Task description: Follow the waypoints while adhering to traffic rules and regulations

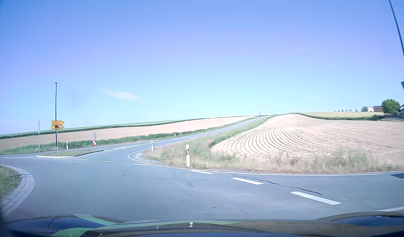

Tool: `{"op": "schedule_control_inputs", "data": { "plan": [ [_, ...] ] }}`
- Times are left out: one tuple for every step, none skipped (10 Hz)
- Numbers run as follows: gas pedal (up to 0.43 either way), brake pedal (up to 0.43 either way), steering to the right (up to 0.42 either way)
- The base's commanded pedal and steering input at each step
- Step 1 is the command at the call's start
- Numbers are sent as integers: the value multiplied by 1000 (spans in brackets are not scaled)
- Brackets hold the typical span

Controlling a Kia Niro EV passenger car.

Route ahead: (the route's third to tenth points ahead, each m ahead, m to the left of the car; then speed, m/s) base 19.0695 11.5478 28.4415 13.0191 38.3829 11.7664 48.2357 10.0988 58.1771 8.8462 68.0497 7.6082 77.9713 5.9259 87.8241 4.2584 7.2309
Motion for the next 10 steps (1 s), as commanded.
{"op": "schedule_control_inputs", "data": {
  "plan": [
    [197, 0, -288],
    [209, 0, -280],
    [209, 0, -275],
    [209, 0, -269],
    [209, 0, -268],
    [209, 0, -266],
    [209, 0, -242],
    [209, 0, -206],
    [209, 0, -154],
    [209, 0, -105]
  ]
}}
